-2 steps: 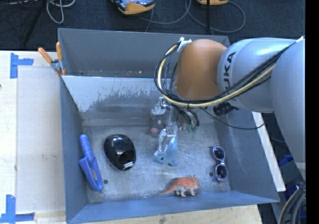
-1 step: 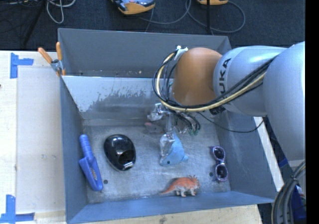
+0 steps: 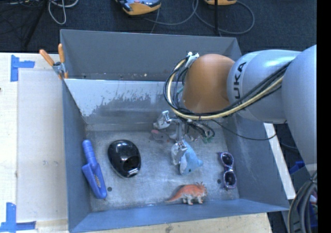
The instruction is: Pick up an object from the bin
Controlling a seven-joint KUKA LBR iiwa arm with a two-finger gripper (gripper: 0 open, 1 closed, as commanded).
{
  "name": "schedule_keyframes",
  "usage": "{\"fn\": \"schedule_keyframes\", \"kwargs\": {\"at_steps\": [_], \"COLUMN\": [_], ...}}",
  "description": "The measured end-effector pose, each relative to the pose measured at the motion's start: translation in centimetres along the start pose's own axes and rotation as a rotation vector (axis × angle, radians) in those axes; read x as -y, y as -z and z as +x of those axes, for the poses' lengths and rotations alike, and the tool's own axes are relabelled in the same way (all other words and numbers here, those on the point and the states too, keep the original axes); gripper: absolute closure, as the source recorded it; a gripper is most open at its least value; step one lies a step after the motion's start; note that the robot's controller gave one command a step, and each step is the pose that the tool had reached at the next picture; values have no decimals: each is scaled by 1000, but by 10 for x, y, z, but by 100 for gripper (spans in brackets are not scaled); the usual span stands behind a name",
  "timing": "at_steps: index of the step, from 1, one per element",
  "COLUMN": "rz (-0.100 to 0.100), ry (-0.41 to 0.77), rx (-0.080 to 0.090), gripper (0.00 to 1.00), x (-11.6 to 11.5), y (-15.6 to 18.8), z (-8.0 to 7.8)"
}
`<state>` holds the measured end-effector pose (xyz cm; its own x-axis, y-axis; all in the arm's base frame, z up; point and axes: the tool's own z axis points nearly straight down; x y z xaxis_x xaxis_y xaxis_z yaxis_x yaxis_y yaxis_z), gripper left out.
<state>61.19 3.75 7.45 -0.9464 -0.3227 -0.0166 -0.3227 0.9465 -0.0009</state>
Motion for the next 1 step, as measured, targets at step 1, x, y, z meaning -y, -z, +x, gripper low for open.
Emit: {"fn": "schedule_keyframes", "kwargs": {"at_steps": [1], "rz": [-3], "ry": [314], "rx": [-11], "gripper": [0], "x": [22], "y": [3], "z": [10]}}
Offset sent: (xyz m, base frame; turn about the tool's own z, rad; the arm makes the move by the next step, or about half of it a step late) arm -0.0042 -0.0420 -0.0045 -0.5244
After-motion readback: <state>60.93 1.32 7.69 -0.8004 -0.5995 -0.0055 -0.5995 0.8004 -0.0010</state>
